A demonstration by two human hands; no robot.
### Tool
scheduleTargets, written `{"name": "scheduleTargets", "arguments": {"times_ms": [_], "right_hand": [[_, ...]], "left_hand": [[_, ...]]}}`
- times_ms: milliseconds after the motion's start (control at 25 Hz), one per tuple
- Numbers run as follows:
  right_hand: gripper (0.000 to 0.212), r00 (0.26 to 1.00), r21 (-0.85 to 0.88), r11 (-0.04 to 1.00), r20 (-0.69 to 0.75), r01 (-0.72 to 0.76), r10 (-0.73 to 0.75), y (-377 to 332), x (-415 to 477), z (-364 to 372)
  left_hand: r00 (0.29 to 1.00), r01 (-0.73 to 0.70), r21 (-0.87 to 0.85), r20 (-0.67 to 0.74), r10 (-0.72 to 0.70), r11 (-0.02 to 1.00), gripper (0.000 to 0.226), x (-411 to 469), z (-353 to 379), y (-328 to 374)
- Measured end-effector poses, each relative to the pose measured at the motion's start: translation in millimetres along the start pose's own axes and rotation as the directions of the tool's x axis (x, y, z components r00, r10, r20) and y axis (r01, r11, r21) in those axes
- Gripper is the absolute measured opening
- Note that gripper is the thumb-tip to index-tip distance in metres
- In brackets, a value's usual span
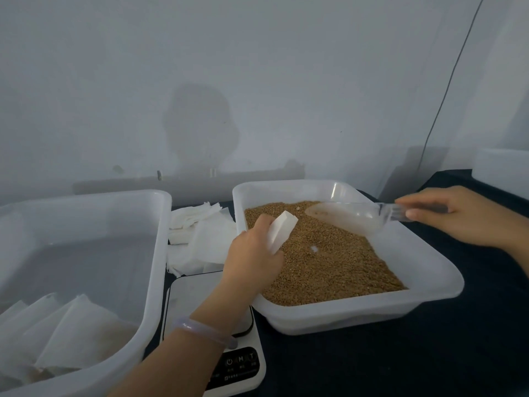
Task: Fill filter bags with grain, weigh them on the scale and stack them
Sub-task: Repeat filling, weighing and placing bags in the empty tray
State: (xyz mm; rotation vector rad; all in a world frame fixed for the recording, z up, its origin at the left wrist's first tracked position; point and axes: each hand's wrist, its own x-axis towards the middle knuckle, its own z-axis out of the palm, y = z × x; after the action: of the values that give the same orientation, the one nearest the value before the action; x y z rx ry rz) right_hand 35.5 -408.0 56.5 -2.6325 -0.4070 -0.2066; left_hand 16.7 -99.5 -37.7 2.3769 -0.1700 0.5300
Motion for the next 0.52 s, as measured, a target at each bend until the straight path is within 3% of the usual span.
{"name": "scheduleTargets", "arguments": {"times_ms": [280,520], "right_hand": [[0.027,0.995,-0.029,0.995,0.033,0.09,-0.089,-27.8,12.0,-14.2],[0.027,0.986,-0.191,0.967,0.014,0.166,-0.167,-46.0,20.6,-23.7]], "left_hand": [[0.997,-0.081,-0.062,-0.024,0.08,0.995,0.052,-1.3,-1.1,0.4],[0.995,-0.094,-0.052,-0.02,0.093,0.994,0.055,-2.8,0.2,0.4]]}}
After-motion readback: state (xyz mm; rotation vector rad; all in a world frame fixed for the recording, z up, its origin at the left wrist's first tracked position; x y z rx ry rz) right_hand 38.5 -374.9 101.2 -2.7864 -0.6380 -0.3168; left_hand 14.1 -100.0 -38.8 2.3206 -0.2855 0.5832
